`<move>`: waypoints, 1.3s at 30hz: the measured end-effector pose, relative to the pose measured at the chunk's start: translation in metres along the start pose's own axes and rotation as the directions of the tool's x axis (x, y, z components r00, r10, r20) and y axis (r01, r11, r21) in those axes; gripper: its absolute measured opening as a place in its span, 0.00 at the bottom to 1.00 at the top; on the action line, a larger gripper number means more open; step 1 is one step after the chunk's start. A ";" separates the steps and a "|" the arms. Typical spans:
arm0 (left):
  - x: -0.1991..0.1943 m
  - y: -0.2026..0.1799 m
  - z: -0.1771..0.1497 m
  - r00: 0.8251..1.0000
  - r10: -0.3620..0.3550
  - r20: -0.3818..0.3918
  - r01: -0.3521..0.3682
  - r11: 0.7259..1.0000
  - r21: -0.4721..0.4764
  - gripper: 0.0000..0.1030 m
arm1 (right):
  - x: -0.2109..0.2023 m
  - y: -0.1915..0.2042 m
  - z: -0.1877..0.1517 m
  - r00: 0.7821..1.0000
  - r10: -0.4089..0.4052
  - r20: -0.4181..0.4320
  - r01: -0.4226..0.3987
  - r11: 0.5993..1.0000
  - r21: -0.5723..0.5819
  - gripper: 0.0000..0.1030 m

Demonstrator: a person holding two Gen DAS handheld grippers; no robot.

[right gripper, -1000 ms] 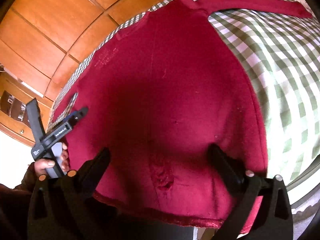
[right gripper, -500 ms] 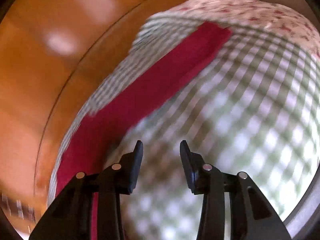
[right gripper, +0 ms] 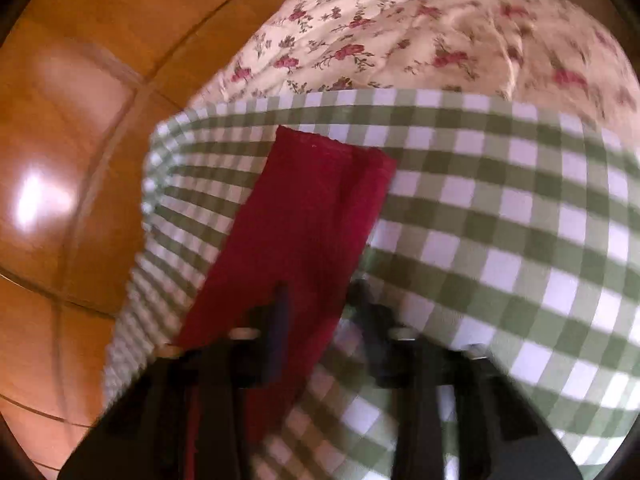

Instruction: Fold small clothes

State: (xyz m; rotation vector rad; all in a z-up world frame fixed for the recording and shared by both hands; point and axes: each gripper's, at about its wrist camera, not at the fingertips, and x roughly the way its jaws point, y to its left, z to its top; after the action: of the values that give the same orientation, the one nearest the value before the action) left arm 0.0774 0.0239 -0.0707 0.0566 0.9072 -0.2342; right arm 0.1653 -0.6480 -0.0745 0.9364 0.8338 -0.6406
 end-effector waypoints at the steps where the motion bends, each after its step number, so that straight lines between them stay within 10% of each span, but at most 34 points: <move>1: 0.000 0.000 0.000 1.000 -0.001 -0.002 0.001 1.000 -0.002 0.95 | -0.003 0.002 0.001 1.000 -0.019 0.015 0.019 1.000 -0.021 0.06; 6: -0.001 0.000 0.001 1.000 -0.005 -0.006 0.005 1.000 -0.002 0.95 | -0.026 0.002 0.006 0.996 -0.022 0.084 0.023 1.000 -0.008 0.05; 13: -0.010 0.012 0.010 0.998 -0.056 -0.021 0.055 0.997 -0.049 0.85 | -0.083 0.078 -0.016 0.961 0.264 0.082 -0.247 0.952 -0.179 0.05; 21: -0.029 0.030 0.013 0.994 -0.103 0.017 0.105 0.986 -0.132 0.84 | -0.113 0.202 -0.131 0.865 0.473 -0.169 -0.496 0.752 -0.433 0.05; 30: -0.034 0.056 0.032 0.976 -0.212 0.041 0.215 0.938 -0.271 0.74 | -0.099 0.313 -0.317 0.723 0.462 -0.514 -0.691 0.492 -0.529 0.06; 32: -0.030 0.062 0.041 0.971 -0.236 0.040 0.237 0.925 -0.297 0.70 | -0.101 0.324 -0.338 0.686 0.471 -0.555 -0.727 0.447 -0.521 0.12; 34: -0.027 0.068 0.050 0.966 -0.254 0.049 0.257 0.912 -0.321 0.70 | -0.107 0.322 -0.345 0.661 0.492 -0.566 -0.750 0.426 -0.506 0.41; 39: -0.015 0.080 0.076 0.961 -0.270 0.063 0.274 0.893 -0.358 0.70 | -0.120 0.275 -0.334 0.661 0.517 -0.544 -0.751 0.447 -0.487 0.63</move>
State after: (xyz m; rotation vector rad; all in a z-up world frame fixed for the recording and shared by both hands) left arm 0.1458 0.0933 -0.0163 -0.4202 0.9334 -0.3225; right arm 0.2051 -0.2141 0.0318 0.5801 0.8152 0.5317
